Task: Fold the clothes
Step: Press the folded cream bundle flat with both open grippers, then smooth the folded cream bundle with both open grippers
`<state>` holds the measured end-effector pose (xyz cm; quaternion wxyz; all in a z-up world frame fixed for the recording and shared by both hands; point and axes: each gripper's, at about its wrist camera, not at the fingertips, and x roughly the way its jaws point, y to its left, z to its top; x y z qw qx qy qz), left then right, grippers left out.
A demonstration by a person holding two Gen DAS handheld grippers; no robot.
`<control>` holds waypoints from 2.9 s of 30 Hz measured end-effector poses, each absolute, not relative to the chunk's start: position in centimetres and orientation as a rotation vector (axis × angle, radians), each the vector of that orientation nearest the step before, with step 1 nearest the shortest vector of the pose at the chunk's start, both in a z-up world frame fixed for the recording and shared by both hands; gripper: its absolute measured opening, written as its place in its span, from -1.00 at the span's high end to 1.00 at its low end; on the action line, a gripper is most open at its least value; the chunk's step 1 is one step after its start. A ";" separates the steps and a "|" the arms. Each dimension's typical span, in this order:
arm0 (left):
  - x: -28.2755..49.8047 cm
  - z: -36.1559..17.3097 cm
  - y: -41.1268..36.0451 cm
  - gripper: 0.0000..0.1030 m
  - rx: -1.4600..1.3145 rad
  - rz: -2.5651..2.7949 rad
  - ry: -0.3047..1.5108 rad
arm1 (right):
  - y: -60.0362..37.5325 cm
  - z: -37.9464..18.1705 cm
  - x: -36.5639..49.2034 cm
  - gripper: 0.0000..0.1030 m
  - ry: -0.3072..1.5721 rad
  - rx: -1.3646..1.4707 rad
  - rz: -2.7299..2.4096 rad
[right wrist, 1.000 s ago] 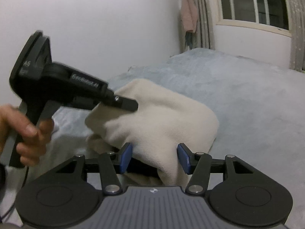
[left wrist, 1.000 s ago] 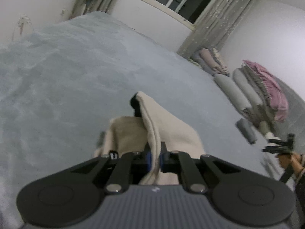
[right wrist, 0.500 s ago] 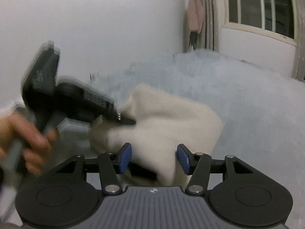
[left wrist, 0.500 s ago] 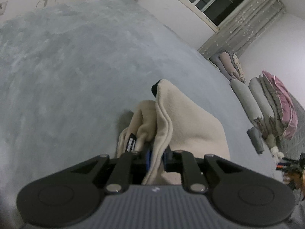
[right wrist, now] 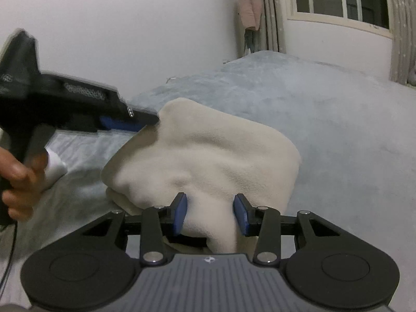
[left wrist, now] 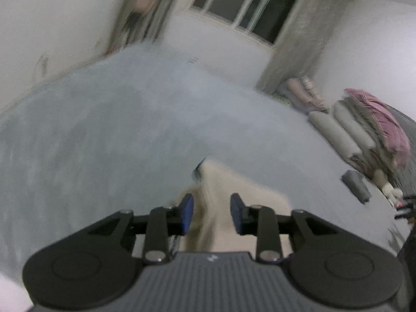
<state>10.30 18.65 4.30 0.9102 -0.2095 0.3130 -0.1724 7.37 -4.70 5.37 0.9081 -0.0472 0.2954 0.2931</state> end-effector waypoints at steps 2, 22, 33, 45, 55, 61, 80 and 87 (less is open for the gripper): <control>10.0 5.4 18.0 0.23 -0.389 -0.378 0.606 | -4.3 5.3 7.3 0.20 0.605 -0.111 0.598; 13.0 1.2 18.1 0.25 -0.378 -0.272 0.736 | -5.7 9.5 13.4 -0.06 0.593 -0.026 0.640; 12.9 0.8 17.9 0.32 -0.377 -0.262 0.750 | -3.0 6.0 17.9 -0.08 0.750 -0.104 0.605; 13.1 0.8 18.1 0.32 -0.392 -0.262 0.752 | -6.2 9.0 12.9 -0.07 0.736 -0.086 0.635; 12.5 2.0 17.3 0.26 -0.340 -0.271 0.700 | -6.5 5.3 10.9 -0.23 0.719 -0.080 0.595; 13.1 4.0 16.2 -0.01 -0.295 -0.351 0.579 | -6.4 4.8 10.6 -0.24 0.699 -0.068 0.584; 15.4 1.6 14.4 -0.03 -0.155 -0.219 0.696 | -7.7 5.1 10.0 -0.27 0.676 0.039 0.613; 15.2 1.3 14.4 -0.03 -0.147 -0.211 0.689 | -9.5 6.8 8.8 -0.23 0.752 0.128 0.615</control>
